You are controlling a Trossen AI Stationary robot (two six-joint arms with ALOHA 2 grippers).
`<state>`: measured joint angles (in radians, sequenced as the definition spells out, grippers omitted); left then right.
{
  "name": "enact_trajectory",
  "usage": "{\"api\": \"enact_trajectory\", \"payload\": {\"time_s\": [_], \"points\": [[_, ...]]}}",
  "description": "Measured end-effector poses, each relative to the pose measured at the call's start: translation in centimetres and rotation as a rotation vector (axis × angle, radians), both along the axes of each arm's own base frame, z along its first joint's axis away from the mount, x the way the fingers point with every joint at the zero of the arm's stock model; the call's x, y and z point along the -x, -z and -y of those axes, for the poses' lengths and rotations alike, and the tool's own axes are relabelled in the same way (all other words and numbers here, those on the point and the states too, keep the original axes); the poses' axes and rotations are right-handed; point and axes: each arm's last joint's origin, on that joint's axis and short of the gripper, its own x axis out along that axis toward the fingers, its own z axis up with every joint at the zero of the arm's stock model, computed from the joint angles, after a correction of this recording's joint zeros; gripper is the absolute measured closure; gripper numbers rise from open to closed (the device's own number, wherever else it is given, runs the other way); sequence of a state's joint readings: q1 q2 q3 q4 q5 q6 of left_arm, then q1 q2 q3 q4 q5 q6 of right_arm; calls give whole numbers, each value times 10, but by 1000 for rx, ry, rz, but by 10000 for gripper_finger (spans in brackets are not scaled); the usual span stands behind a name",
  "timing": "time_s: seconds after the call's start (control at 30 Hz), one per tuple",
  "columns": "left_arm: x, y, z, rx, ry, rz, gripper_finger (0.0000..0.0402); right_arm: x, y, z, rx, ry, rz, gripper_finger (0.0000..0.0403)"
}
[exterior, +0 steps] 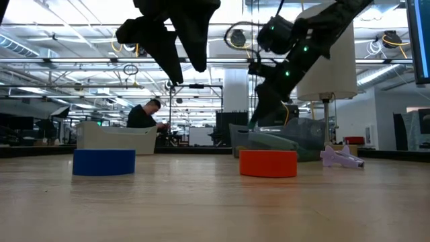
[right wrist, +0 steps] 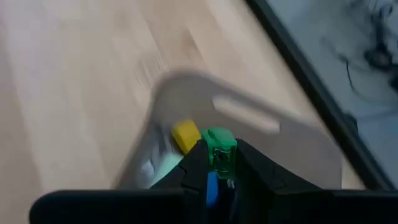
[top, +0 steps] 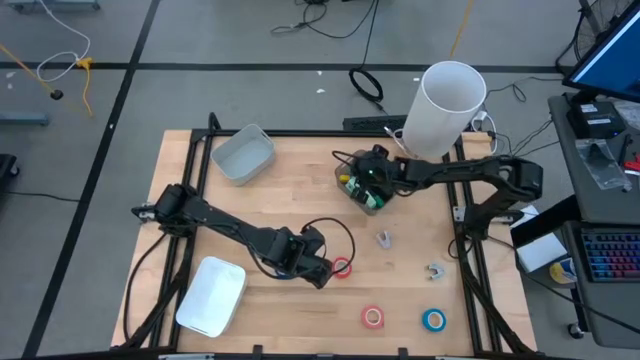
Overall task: Pick and place Stapler, Stapler remover, tape
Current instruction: Put the small green stapler into the black bin, then put the light blue tape into the gray bin
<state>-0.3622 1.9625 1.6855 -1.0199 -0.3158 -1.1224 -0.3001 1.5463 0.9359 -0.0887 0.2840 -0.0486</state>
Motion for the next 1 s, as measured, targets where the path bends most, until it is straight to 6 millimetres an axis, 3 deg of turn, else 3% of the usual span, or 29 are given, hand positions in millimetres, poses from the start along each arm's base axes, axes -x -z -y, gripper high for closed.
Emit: {"api": "enact_trajectory", "payload": {"time_s": [0.17,0.63,0.8,1.0], "points": [[0,0,0,-5,14,-4,202,-2,12,5,-16,18,-33,341],[0,0,0,-10,33,-9,203,-3,11,5,-16,20,-21,260],[1,0,3,-11,46,-7,204,1,-6,-6,-64,-17,50,250],[0,-1,15,-7,101,36,204,16,-43,-31,-261,-177,203,258]]}}
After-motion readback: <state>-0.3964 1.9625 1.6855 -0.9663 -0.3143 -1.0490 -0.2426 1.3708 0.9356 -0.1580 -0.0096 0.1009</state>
